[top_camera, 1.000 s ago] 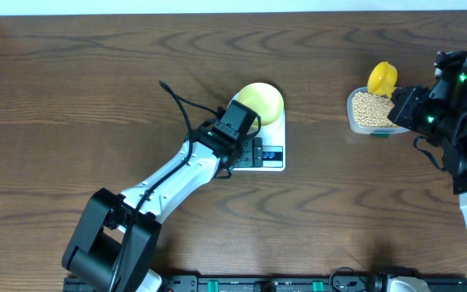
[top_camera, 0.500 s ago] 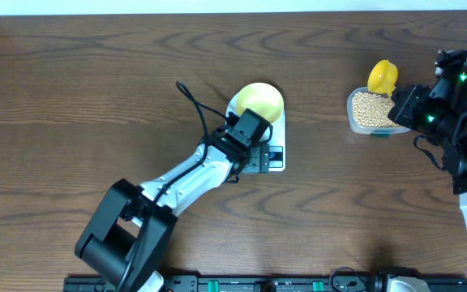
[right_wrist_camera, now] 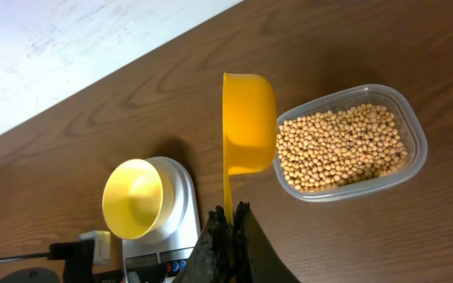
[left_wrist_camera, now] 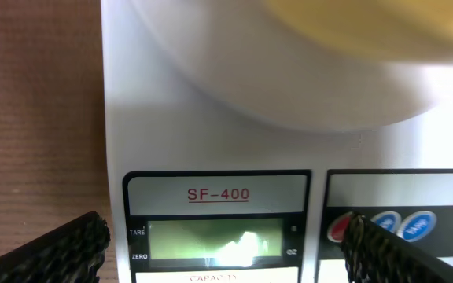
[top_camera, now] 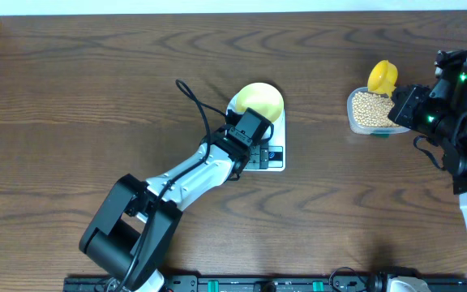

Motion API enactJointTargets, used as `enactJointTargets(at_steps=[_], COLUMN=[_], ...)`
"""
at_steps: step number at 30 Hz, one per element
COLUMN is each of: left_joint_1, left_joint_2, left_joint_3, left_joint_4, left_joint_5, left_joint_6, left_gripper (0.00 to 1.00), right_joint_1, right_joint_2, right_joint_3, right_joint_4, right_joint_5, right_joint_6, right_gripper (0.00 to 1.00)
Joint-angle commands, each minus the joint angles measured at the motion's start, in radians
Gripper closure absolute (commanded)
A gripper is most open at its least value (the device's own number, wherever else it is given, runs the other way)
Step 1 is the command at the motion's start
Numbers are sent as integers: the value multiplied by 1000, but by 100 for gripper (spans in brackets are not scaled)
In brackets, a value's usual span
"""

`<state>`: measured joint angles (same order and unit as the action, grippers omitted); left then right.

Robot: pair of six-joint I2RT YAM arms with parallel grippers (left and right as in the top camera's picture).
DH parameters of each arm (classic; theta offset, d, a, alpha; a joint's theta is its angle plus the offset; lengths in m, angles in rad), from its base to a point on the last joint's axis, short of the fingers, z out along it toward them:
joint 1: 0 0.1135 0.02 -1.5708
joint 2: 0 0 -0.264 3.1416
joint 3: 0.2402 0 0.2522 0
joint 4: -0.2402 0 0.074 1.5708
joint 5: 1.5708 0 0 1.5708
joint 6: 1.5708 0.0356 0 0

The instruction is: Scoop item into bowl and weigh 50g on scale

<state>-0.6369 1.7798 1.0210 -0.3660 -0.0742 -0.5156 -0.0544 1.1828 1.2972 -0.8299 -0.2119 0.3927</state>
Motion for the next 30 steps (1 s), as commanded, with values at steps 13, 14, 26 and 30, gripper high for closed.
enactJointTargets(at_steps=[13, 14, 26, 30], left_joint_1=[2, 2, 2, 2], left_joint_2=[44, 47, 59, -2], left_joint_3=[-3, -3, -3, 8], left_joint_4=[9, 7, -14, -14], left_joint_5=[-24, -24, -16, 68], left_joint_6=[-13, -13, -13, 17], left_gripper=[3, 3, 3, 3], right_joint_1=[-6, -6, -6, -6], right_joint_2=[-6, -6, -6, -6], right_joint_3=[24, 24, 24, 24], right_joint_4=[-6, -7, -9, -9], right_joint_5=[4, 4, 4, 4], right_joint_6=[-12, -12, -12, -12], right_gripper=[99, 99, 99, 99])
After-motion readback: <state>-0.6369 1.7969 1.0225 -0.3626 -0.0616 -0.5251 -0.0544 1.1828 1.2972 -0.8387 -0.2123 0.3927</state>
